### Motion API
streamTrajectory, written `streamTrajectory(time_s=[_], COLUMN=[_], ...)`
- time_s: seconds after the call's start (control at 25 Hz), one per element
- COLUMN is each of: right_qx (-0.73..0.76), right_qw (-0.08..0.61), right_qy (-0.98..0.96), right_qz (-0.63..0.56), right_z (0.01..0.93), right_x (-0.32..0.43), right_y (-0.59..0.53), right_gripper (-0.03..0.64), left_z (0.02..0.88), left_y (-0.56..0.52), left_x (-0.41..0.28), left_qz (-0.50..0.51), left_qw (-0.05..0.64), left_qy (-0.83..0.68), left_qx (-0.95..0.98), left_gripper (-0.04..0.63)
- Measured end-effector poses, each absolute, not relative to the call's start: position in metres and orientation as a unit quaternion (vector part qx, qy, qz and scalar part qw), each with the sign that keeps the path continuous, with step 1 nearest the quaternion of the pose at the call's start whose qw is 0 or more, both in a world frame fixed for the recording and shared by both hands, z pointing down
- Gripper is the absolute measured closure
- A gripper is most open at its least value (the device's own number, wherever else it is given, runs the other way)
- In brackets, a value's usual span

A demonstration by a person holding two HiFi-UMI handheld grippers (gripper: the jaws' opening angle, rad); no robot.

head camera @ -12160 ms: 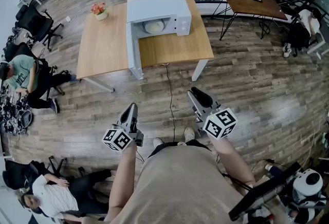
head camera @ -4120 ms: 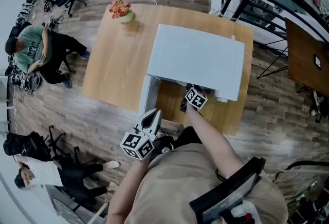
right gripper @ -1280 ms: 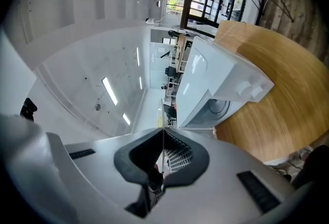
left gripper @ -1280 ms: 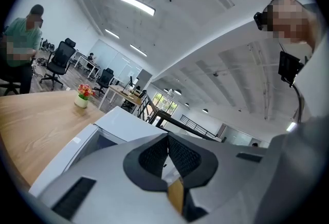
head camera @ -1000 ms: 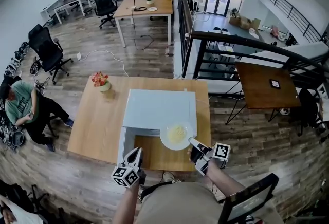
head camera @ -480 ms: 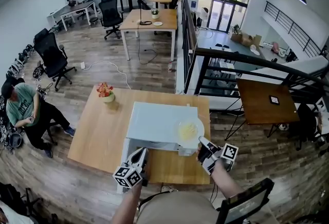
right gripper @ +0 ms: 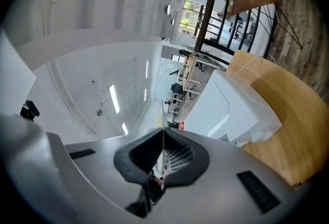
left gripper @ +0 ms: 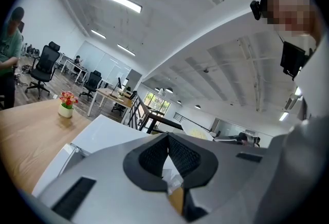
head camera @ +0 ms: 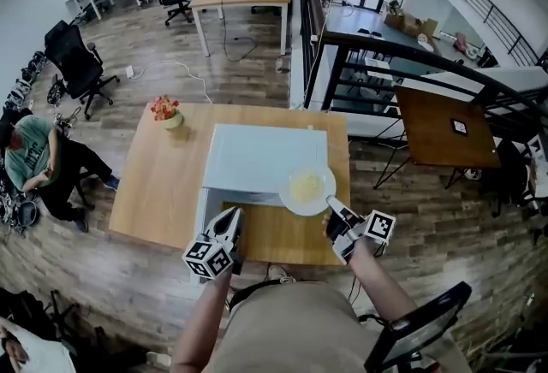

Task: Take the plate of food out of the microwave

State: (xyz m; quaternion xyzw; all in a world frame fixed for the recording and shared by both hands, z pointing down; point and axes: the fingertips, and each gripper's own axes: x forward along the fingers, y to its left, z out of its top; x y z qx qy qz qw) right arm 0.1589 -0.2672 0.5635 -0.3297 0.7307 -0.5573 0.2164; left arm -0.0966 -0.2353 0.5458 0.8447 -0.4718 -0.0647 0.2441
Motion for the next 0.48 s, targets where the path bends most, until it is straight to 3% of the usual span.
streamTrajectory(time_s=[0.28,0.48], right_qx=[-0.301,-0.306], right_qw=[0.172,0.094], right_qy=[0.726,0.716], right_qz=[-0.594,-0.620], right_z=[0.625,0.680], right_x=[0.133,0.102], right_y=[-0.244,-0.219], right_gripper=[0.603,0.603], left_z=[0.594,0.618], left_y=[-0.216,-0.201], left_x=[-0.095,-0.104], left_qz=[-0.043,-0.025], left_qw=[0.289,0.306], left_qy=[-0.481,-0.493], left_qx=[0.827,0.814], left_gripper=[0.591,0.591])
